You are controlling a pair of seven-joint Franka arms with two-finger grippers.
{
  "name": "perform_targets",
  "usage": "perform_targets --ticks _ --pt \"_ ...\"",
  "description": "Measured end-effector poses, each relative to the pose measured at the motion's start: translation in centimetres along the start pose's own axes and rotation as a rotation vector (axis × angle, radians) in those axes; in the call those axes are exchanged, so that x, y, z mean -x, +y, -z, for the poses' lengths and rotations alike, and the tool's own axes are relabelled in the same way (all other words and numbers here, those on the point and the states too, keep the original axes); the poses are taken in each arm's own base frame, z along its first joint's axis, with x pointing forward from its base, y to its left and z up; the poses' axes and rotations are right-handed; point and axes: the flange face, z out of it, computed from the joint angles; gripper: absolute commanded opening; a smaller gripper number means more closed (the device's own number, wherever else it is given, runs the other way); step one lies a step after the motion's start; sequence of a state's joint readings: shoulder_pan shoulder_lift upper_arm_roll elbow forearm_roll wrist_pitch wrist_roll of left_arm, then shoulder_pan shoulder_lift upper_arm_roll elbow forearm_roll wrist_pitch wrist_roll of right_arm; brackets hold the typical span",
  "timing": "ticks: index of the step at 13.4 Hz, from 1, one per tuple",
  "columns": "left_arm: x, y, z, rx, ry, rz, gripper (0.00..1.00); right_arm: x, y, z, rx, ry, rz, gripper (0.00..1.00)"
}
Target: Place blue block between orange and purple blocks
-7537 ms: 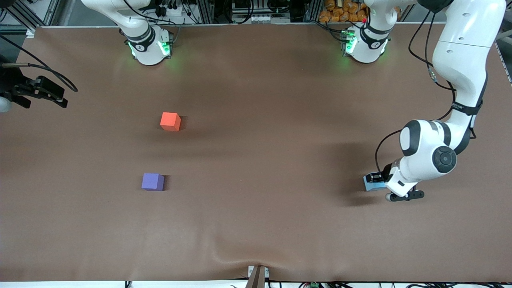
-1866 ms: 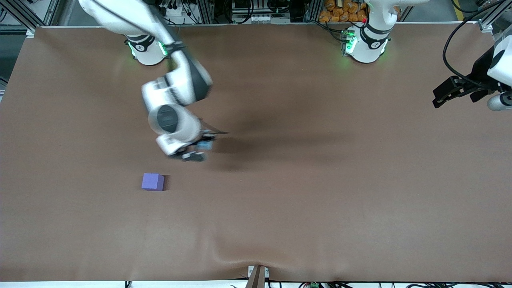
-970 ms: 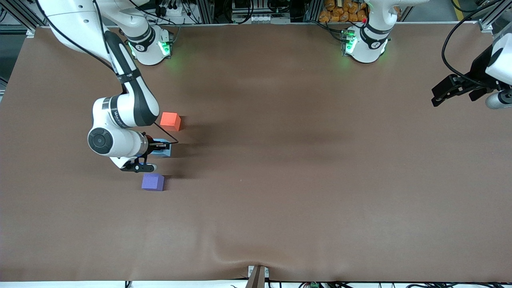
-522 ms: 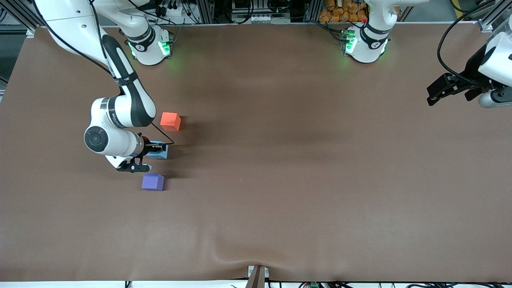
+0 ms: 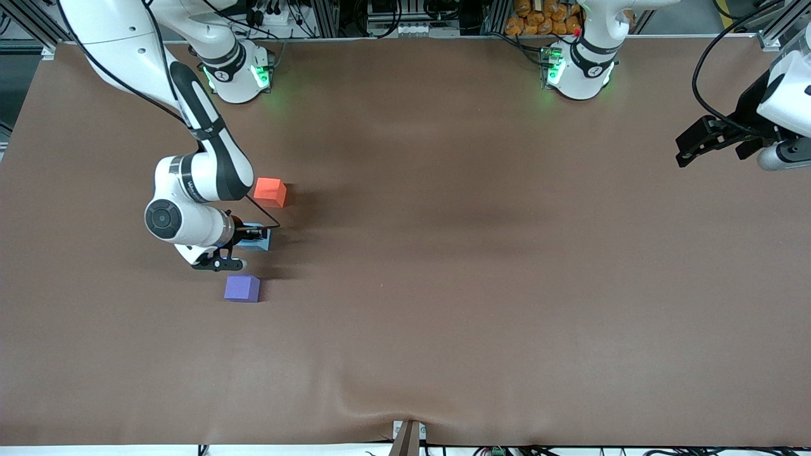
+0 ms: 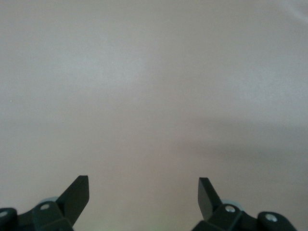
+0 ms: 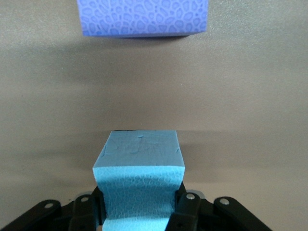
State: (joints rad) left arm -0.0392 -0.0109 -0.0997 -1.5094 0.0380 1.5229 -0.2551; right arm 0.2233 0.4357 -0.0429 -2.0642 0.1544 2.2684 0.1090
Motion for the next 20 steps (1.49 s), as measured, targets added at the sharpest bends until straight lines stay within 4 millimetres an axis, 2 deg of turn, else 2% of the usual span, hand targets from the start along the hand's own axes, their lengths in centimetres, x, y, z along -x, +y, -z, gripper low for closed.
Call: perform_targets --ticks 1,2,3,7,8,9,10,11,13,14,16,18,20 --pt "0.0 0.0 0.0 0.0 0.0 0.0 1.0 0.0 -0.1 0.0 0.0 0.0 0.0 0.0" --pt "0.0 0.0 0.0 0.0 0.0 0.0 1.0 0.0 -0.2 0.0 0.0 0.0 0.001 0.36" --pt "0.0 0.0 0.0 -0.001 -0.002 -0.001 1.0 0.1 -0.4 -0.1 0.001 0.0 0.003 0.99" --pt "0.4 0.6 -0.2 -0.005 -0.02 -0.013 1.0 0.0 -0.5 0.0 0.0 -0.002 0.001 1.0" --pt "0.5 0.9 -0.2 -0.006 -0.024 -0.018 1.0 -0.4 -0.5 0.9 -0.001 -0.012 -0.001 1.0" --pt "0.6 1.0 -0.2 -0.007 -0.026 -0.02 1.0 -0.9 -0.4 2.5 -0.004 -0.041 -0.004 1.0" --pt "0.6 1.1 -0.2 -0.007 -0.026 -0.021 1.0 -1.7 -0.2 5.1 -0.009 -0.072 -0.007 1.0" --pt "0.6 1.1 -0.2 -0.007 -0.027 -0.022 1.0 -2.6 0.2 8.8 -0.019 -0.085 -0.012 1.0" --pt "0.7 1.2 -0.2 -0.007 -0.026 -0.024 1.0 -3.9 1.8 18.1 -0.045 -0.058 -0.024 1.0" --pt "0.7 1.4 -0.2 -0.007 -0.026 -0.029 1.0 -4.0 2.6 22.4 -0.056 -0.031 -0.026 1.0" --pt "0.9 2.0 -0.1 -0.007 -0.026 -0.04 1.0 -3.3 3.2 29.5 -0.066 0.016 -0.02 1.0" --pt "1.0 2.3 -0.1 -0.007 -0.026 -0.044 1.0 -1.9 4.8 34.8 -0.073 0.049 -0.033 1.0" --pt "1.1 2.5 -0.1 -0.007 -0.026 -0.049 1.0 0.0 7.7 38.7 -0.071 0.049 -0.065 1.0"
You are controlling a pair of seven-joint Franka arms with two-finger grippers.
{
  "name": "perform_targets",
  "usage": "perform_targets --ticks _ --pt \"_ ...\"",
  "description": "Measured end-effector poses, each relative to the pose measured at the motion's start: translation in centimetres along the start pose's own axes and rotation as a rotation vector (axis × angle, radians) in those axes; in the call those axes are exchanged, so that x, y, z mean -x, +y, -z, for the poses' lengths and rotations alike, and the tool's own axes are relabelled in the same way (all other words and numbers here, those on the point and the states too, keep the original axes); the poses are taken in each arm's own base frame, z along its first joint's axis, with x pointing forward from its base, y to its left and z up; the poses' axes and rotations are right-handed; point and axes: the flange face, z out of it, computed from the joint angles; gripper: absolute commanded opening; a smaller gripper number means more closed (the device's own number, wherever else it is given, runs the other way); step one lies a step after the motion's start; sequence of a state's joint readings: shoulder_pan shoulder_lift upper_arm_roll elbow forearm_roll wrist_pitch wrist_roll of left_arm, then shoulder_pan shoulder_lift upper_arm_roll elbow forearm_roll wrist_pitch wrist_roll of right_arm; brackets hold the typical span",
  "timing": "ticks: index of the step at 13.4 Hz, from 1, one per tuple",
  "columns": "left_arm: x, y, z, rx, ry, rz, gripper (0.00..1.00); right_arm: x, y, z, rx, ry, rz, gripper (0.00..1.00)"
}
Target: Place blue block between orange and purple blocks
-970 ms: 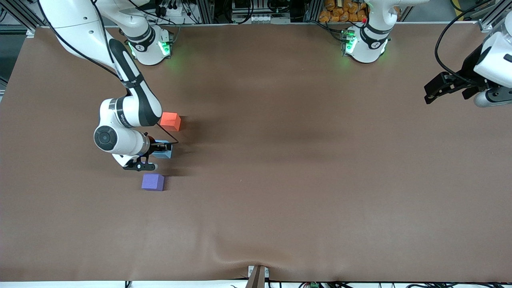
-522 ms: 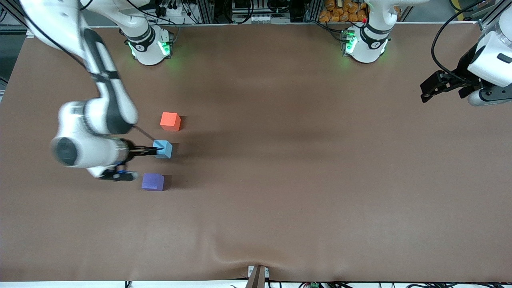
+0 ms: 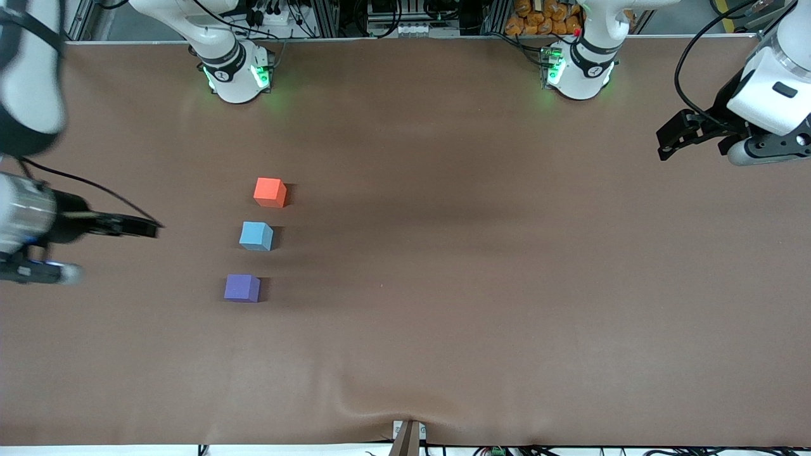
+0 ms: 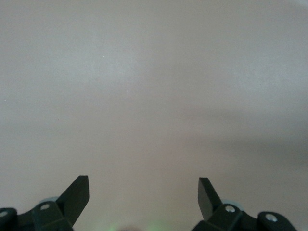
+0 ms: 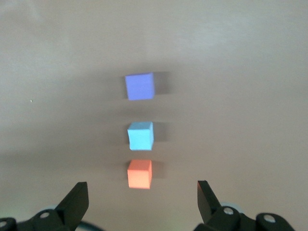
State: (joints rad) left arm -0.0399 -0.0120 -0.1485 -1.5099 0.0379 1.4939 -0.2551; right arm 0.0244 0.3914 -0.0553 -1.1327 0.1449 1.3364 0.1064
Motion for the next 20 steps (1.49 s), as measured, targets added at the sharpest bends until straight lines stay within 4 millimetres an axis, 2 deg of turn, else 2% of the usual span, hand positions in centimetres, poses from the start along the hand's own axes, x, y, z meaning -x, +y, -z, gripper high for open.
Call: perform_targets --ticks 2,5,6,8,11,14,20 --pt "0.0 0.0 0.0 0.0 -0.002 0.0 1.0 2.7 1.4 3.6 0.039 -0.003 -0.019 1.0" --pt "0.1 0.0 0.2 -0.001 -0.001 0.0 1.0 7.8 1.2 9.3 0.091 0.092 -0.017 1.0" --pt "0.3 -0.1 0.4 0.0 0.003 0.001 1.0 9.4 1.0 10.4 0.092 0.124 -0.012 1.0" --pt "0.6 -0.1 0.9 0.0 0.011 0.001 1.0 11.5 1.3 10.2 0.091 0.161 -0.011 1.0" --pt "0.9 -0.2 1.1 -0.002 0.006 0.002 1.0 12.7 2.0 8.1 0.118 0.153 -0.017 1.0" --pt "0.9 -0.2 1.0 -0.002 0.003 0.002 1.0 13.0 1.7 7.5 0.127 0.151 -0.01 1.0" --pt "1.0 0.1 1.1 -0.003 0.003 -0.004 1.0 12.6 1.9 7.8 0.124 0.184 -0.011 1.0"
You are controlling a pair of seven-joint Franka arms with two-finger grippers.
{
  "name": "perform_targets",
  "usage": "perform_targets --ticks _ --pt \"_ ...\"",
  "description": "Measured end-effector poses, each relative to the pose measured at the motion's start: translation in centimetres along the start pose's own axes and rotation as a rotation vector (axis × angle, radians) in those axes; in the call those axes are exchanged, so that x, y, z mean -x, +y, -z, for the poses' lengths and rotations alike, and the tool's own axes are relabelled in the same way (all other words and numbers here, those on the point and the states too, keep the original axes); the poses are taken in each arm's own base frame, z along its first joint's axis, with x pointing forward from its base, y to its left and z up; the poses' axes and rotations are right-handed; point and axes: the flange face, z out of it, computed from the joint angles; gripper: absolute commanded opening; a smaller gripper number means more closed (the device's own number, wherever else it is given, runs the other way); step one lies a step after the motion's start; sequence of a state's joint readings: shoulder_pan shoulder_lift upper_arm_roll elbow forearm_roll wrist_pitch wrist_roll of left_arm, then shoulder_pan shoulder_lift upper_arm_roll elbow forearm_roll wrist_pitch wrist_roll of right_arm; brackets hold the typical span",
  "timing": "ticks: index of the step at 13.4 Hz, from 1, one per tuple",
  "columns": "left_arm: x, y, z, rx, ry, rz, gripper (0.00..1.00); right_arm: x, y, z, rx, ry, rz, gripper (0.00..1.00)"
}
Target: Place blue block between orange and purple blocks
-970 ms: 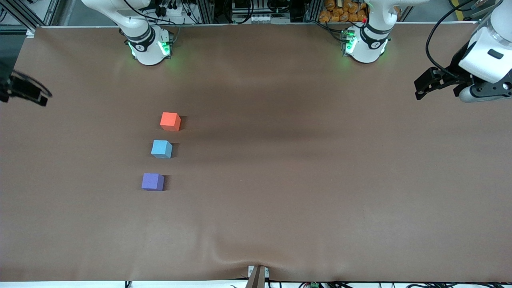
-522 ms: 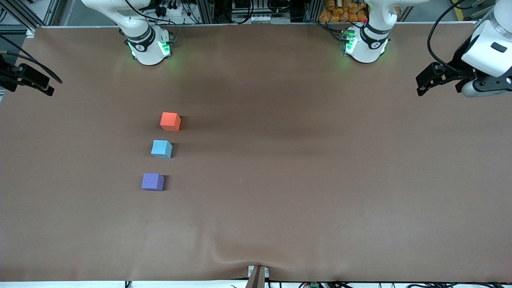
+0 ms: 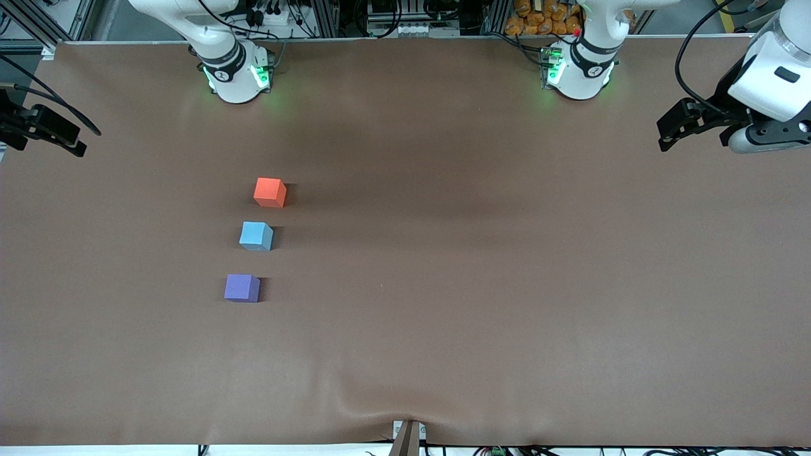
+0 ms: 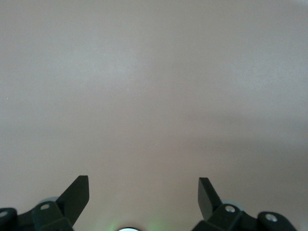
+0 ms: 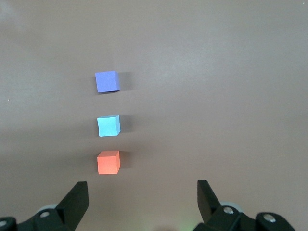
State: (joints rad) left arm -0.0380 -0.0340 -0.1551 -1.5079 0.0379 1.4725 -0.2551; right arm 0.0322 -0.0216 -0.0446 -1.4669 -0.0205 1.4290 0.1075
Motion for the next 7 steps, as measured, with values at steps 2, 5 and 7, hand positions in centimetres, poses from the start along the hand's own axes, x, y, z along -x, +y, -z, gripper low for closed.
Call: perform_targets --ticks 2,5,7 --pt "0.1 -0.2 0.6 0.007 0.002 0.003 1.0 0.0 0.2 -0.1 0.0 -0.002 -0.003 1.0" --pt "0.3 -1.0 1.2 0.018 -0.003 0.019 1.0 -0.1 0.2 -0.2 0.0 -0.003 -0.004 1.0" --pt "0.2 -1.9 1.1 0.017 -0.012 0.036 1.0 -0.1 0.2 -0.2 0.0 -0.004 -0.004 1.0"
